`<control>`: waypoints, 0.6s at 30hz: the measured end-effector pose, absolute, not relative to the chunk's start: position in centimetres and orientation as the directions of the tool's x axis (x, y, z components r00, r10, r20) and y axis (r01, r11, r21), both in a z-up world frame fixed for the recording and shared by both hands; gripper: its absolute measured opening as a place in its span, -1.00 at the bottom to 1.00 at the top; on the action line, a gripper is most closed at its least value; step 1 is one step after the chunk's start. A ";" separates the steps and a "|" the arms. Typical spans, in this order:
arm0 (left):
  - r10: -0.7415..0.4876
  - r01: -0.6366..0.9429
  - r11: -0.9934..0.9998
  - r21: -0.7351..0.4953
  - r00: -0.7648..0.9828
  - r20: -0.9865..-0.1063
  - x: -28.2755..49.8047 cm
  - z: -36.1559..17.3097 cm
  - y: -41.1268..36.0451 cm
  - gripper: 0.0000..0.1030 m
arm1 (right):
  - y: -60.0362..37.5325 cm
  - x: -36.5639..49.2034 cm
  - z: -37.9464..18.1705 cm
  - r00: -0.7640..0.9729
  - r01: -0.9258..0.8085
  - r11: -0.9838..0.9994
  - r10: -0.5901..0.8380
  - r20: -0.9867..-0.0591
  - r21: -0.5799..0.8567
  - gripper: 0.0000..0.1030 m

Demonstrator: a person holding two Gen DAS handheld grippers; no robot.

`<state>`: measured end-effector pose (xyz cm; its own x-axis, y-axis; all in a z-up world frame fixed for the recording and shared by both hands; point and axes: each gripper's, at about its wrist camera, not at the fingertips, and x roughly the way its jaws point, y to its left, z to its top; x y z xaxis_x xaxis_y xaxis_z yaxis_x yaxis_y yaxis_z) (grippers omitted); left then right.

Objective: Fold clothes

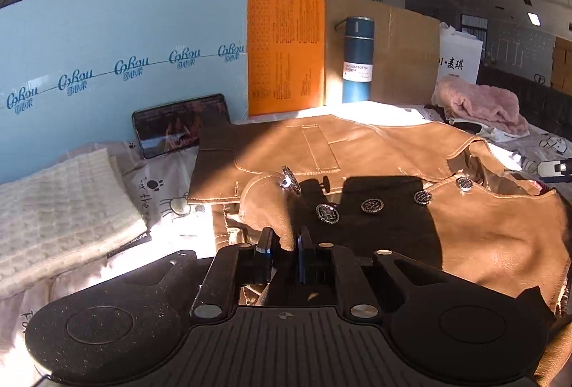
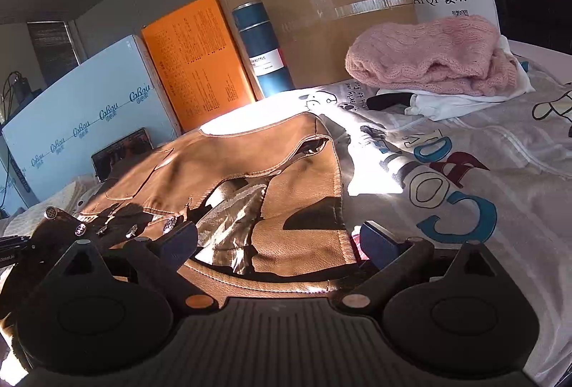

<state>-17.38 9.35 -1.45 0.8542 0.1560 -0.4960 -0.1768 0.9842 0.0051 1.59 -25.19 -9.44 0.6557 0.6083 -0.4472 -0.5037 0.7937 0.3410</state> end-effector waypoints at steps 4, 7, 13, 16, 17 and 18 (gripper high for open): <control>0.265 -0.256 0.962 0.090 0.808 -0.526 -16.7 -1.8 9.7 0.31 | -25.5 1.0 -9.9 0.671 -0.493 0.823 0.565 -0.480 0.281 0.90; 0.344 -0.304 0.939 0.162 0.812 -0.471 -18.4 -1.4 9.8 0.61 | -25.9 0.2 -10.8 0.711 -0.479 0.865 0.484 -0.511 0.153 0.90; 0.263 -0.242 0.965 0.104 0.909 -0.323 -25.0 0.5 8.9 0.92 | -28.1 -1.8 -11.0 0.740 -0.512 0.851 0.507 -0.443 0.118 0.91; 0.160 -0.110 0.979 0.170 0.936 -0.312 -27.5 0.6 6.6 0.96 | -28.1 -3.2 -10.2 0.684 -0.619 0.775 0.612 -0.397 0.128 0.93; 0.118 -0.056 0.978 0.199 0.941 -0.318 -28.2 0.5 5.7 0.96 | -27.8 -3.8 -10.0 0.654 -0.662 0.740 0.647 -0.391 0.118 0.95; 0.075 0.001 0.974 0.226 0.943 -0.325 -28.8 0.4 4.8 0.96 | -27.3 -4.3 -9.9 0.622 -0.703 0.705 0.675 -0.397 0.099 0.95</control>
<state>-28.81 4.80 0.37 0.9426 0.0746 -0.3255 0.0008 0.9742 0.2256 -4.33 -27.30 -9.86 0.6217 0.6753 -0.3969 -0.7025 0.7048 0.0987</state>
